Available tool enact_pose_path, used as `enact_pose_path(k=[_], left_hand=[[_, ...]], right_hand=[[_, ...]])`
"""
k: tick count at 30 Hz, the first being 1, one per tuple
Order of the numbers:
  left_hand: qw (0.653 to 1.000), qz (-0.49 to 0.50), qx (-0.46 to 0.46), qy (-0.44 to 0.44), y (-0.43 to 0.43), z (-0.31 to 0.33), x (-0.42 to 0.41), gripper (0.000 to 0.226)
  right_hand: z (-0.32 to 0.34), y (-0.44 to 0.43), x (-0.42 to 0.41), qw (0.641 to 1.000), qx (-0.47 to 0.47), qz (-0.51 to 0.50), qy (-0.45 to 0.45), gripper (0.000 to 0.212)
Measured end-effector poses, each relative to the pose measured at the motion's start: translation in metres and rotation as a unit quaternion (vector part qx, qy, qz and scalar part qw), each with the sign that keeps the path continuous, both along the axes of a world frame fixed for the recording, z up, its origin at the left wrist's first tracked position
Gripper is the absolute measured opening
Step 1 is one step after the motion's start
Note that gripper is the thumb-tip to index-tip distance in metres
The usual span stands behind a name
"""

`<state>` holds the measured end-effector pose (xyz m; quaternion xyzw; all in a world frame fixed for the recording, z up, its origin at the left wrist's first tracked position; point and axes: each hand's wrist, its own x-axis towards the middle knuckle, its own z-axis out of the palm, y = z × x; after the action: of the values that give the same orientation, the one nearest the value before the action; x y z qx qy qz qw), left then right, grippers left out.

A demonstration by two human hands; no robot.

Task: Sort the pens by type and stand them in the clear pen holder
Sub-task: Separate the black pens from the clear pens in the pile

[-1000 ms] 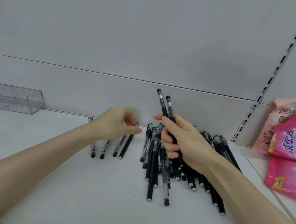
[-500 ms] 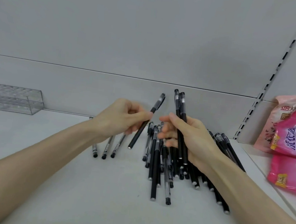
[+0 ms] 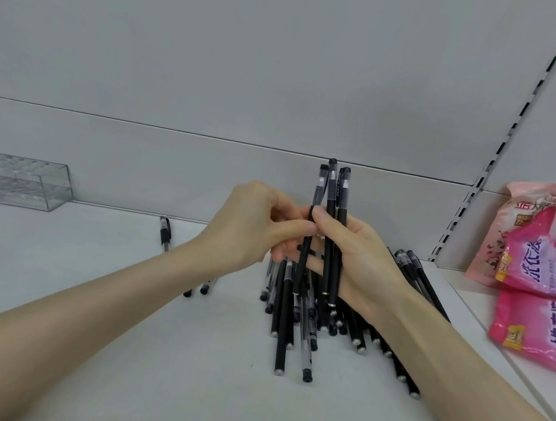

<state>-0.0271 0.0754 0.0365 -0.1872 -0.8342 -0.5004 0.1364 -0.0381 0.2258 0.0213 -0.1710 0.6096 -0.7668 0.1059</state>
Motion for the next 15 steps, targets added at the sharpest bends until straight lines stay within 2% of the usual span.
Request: enact_pose_path(k=[4, 8, 12, 15], left_hand=[[0.999, 0.043, -0.006, -0.005, -0.007, -0.007, -0.008, 0.03], [0.996, 0.026, -0.046, -0.078, -0.012, -0.027, -0.023, 0.016], [0.964, -0.122, -0.217, -0.092, -0.012, -0.039, -0.022, 0.05], [0.944, -0.156, -0.273, -0.097, -0.021, -0.043, -0.024, 0.061]], right_hand=[[0.009, 0.008, -0.003, 0.996, 0.015, -0.083, -0.018, 0.018], [0.015, 0.026, -0.01, 0.994, -0.005, -0.105, -0.024, 0.02], [0.007, 0.031, -0.011, 0.995, 0.032, -0.094, -0.022, 0.02], [0.001, 0.027, -0.009, 0.996, 0.041, -0.075, -0.035, 0.019]])
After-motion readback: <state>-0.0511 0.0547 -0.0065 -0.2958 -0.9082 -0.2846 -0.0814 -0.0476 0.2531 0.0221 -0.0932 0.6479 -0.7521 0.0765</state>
